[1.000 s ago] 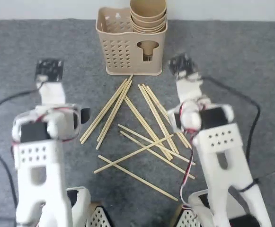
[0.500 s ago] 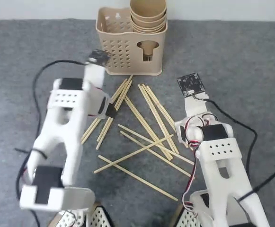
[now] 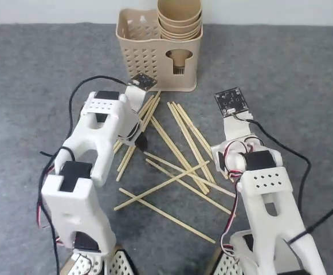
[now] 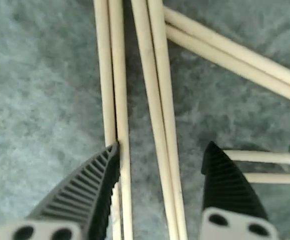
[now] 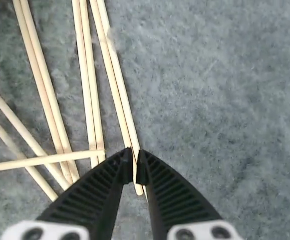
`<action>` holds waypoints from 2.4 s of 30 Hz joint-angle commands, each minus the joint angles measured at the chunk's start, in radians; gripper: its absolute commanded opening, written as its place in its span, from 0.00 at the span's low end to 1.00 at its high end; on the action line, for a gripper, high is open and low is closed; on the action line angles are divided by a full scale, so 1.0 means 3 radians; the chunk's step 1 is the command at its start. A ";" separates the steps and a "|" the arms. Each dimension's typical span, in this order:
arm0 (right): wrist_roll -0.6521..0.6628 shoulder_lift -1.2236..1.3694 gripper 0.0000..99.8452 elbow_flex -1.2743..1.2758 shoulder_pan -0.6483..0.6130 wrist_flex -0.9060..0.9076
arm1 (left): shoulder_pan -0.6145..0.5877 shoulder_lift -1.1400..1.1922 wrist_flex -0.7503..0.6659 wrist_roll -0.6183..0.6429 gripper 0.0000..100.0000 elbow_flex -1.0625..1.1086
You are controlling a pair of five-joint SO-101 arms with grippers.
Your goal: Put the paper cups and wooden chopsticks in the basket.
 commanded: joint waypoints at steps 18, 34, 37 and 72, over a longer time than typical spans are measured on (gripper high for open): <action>-0.0056 -0.0105 0.04 -0.0005 0.0033 -0.0084 | 0.0220 0.0005 0.0399 -0.0179 0.01 -0.0156; -0.0036 -0.0105 0.04 -0.0005 0.0028 -0.0084 | 0.0210 -0.0716 0.0670 0.0041 0.30 -0.0269; -0.0036 -0.0105 0.04 -0.0005 0.0033 -0.0079 | 0.0194 -0.0726 0.0660 -0.0118 0.29 -0.0274; -0.0036 -0.0110 0.04 -0.0005 0.0043 -0.0084 | 0.0082 0.0348 0.0471 -0.0552 0.01 -0.0412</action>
